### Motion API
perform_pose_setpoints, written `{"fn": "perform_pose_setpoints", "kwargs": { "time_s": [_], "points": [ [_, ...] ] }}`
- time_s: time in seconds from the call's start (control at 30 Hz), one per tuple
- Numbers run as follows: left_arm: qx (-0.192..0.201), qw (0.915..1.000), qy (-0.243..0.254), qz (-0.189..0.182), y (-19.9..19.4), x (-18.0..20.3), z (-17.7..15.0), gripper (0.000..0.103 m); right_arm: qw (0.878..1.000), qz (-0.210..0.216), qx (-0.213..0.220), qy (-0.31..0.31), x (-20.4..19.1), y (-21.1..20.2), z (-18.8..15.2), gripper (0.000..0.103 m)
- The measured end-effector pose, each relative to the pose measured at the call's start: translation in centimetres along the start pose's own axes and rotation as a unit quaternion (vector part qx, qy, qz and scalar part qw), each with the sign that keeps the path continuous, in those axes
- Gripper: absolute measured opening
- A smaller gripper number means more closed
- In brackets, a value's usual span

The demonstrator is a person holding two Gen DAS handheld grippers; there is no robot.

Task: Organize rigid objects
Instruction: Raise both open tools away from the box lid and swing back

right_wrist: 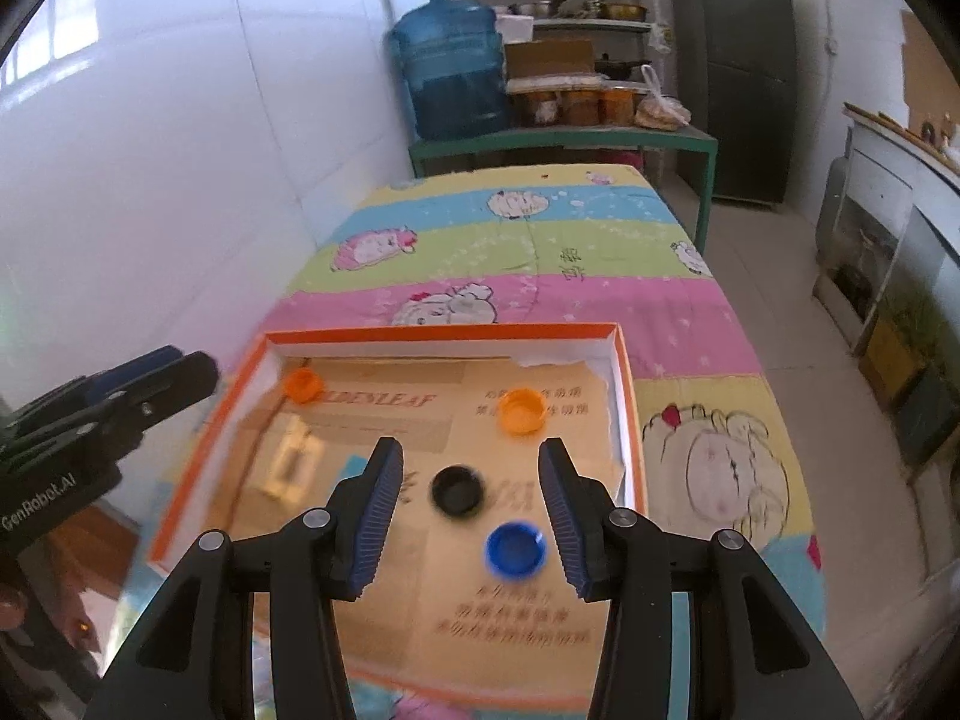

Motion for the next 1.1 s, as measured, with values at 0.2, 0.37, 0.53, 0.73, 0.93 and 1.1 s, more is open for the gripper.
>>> {"fn": "perform_pose_setpoints", "kwargs": {
  "time_s": [0.2,0.37,0.53,0.73,0.93,1.1],
  "points": [
    [0.024,0.9994,-0.027,-0.004,-5.1,0.5,-2.1,0.043,0.999,0.003,0.031,0.017,-2.6,-4.0,-1.2,0.049],
    [0.033,0.9975,-0.063,0.007,-9.4,0.2,-5.7,0.043,0.999,-0.008,0.032,-0.004,-5.6,-7.7,-4.3,0.049],
    [0.048,0.9963,-0.058,0.041,-14.0,0.6,-8.9,0.043,0.998,-0.021,0.058,-0.014,-7.8,-12.8,-7.4,0.049],
    [0.063,0.9948,-0.053,0.059,-17.9,1.8,-12.6,0.043,0.994,0.008,0.106,-0.014,-8.9,-18.4,-10.9,0.049],
    [0.087,0.9921,-0.052,0.074,-21.3,2.9,-14.6,0.043,0.989,0.009,0.144,-0.037,-9.3,-22.9,-11.8,0.049],
    [0.091,0.9915,-0.049,0.078,-24.1,2.5,-13.9,0.043,0.984,0.0,0.172,-0.055,-9.3,-26.1,-8.3,0.049]
  ]
}}
Point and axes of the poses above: each gripper's, at about its wrist camera, not at the fingertips, and y roughly the way its jaws point, x to its right, z to its top, the point moved 8 cm from there along y, roughly the way its jaws point, and after that the axes turned 2 degrees about -x, right-handed, at the moved point
